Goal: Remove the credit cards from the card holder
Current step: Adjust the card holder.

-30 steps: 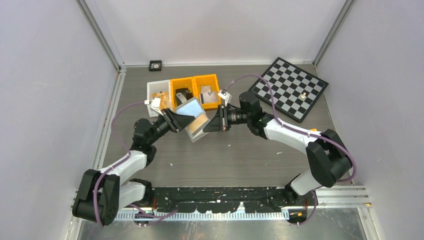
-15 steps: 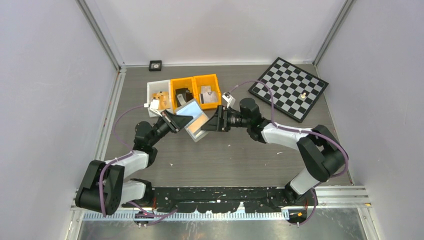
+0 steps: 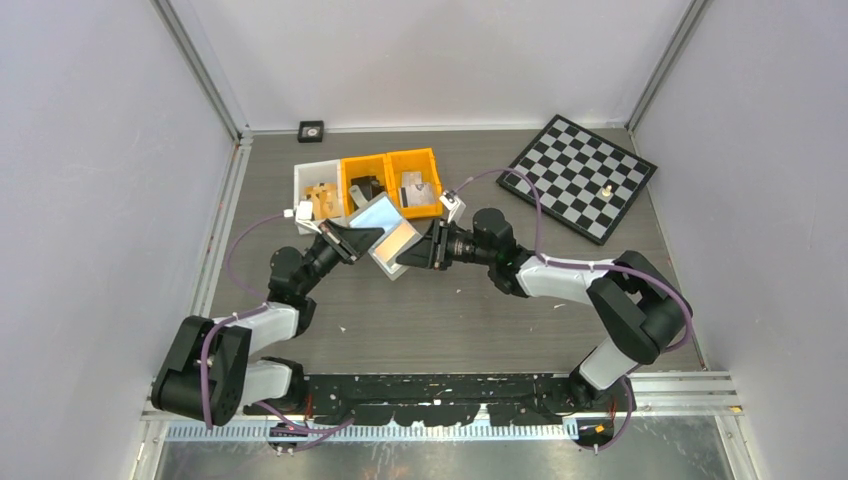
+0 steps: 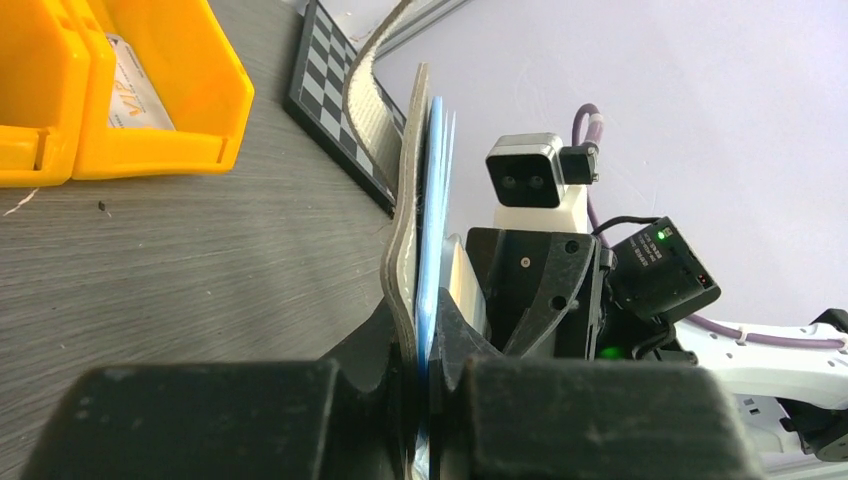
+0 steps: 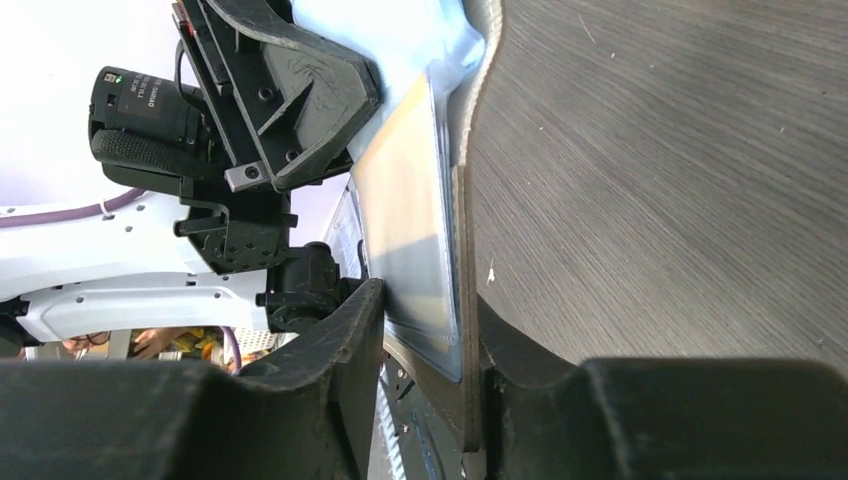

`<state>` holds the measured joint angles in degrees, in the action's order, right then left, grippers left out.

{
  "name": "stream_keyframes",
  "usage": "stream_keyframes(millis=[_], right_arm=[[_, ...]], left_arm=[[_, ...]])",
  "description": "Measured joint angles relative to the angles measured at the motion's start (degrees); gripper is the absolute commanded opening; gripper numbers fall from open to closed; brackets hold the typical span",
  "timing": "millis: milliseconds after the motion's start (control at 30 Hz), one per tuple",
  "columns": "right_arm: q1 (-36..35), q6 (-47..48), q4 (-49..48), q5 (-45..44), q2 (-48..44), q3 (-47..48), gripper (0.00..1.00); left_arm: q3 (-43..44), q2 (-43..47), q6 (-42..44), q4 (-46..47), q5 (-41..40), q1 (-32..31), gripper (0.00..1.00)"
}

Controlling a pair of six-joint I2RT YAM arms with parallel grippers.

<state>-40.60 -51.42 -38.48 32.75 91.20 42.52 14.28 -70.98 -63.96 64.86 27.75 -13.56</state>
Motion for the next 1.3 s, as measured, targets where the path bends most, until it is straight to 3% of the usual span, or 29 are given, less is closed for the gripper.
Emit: stream_keyframes(millis=[100,300,400,500,633,900,1300], right_arm=[[0.0,0.0,-0.5,-0.3,-0.5,-0.2,0.25],[-0.2,0.5,1.1,-1.6,-3.7,-1.1,0.08],[0.4,1.5,6.4,-1.8,-4.8,0.5,0.06],[1.1,2.7,12.6,-0.4,-4.7,4.0,0.03],[1.9,9.1,27.6,2.6,-2.2,13.9,0.02],[3.6,12.9,36.5,6.0,-2.0,14.6,0.02],[4.7,15.8,44.2,8.9,-1.8,16.4,0.01]], left_arm=[[0.0,-0.1,0.2,0.3,-0.9,-0.7,0.02],[0.0,-0.4,0.5,1.2,-1.2,-1.2,0.41],[0.2,-0.3,0.9,0.1,-0.7,-1.1,0.54],[1.4,0.3,1.5,-3.7,2.1,0.2,0.6],[5.9,0.9,3.4,-9.5,7.8,1.7,0.6],[6.1,0.5,2.4,-9.1,11.9,5.4,0.49],[6.8,-9.3,-4.4,-0.6,19.3,6.6,0.49]])
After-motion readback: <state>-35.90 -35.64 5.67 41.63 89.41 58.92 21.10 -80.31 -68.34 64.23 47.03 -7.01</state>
